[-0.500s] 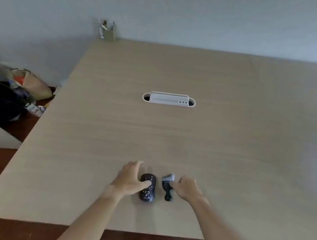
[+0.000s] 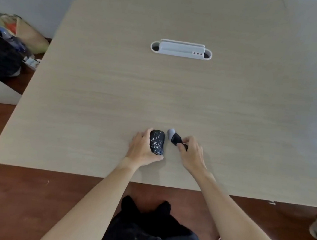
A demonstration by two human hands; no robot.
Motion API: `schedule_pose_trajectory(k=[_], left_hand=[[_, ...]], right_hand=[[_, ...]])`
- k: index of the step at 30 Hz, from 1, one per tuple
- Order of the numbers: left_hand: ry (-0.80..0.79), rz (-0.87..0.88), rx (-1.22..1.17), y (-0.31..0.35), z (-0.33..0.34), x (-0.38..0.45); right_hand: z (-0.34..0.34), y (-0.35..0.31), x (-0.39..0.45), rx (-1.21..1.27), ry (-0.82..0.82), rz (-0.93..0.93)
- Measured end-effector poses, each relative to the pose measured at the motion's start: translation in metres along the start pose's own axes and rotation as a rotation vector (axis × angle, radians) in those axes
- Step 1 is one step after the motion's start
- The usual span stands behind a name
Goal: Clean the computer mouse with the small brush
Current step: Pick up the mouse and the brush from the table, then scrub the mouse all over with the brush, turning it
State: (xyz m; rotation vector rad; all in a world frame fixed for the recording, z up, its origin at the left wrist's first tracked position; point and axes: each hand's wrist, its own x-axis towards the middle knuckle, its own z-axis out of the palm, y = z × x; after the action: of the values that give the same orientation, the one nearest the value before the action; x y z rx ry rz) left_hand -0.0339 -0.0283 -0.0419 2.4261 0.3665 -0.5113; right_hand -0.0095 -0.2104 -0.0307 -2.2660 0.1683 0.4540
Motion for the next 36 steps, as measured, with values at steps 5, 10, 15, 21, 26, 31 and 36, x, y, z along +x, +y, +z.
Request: schedule_pose_trajectory(k=[5,10,15,21,26,31,36], left_hand=[[0.012,-0.104,-0.010,0.009,0.005,-0.007],[-0.012,-0.175,-0.042,0.013,0.006,-0.007],[-0.011,-0.207,-0.056,0.019,0.005,-0.006],[0.037,-0.224,-0.094,0.024,0.007,-0.009],[0.086,-0.214,-0.137,0.024,0.011,-0.012],[0.106,-0.204,-0.147,0.024,0.012,-0.010],[0.109,-0.209,-0.148,0.025,0.014,-0.011]], right_hand=[[-0.001,-0.007,-0.010,0.127,-0.010,0.002],[0.005,-0.013,-0.017,0.101,-0.119,-0.010],[0.005,-0.013,-0.011,0.059,-0.064,0.029],[0.000,-0.015,-0.013,0.072,0.010,0.089],[0.001,-0.019,-0.019,0.054,-0.097,0.036],[0.001,-0.014,-0.015,0.013,-0.007,0.065],[-0.002,-0.023,-0.016,0.074,-0.074,-0.006]])
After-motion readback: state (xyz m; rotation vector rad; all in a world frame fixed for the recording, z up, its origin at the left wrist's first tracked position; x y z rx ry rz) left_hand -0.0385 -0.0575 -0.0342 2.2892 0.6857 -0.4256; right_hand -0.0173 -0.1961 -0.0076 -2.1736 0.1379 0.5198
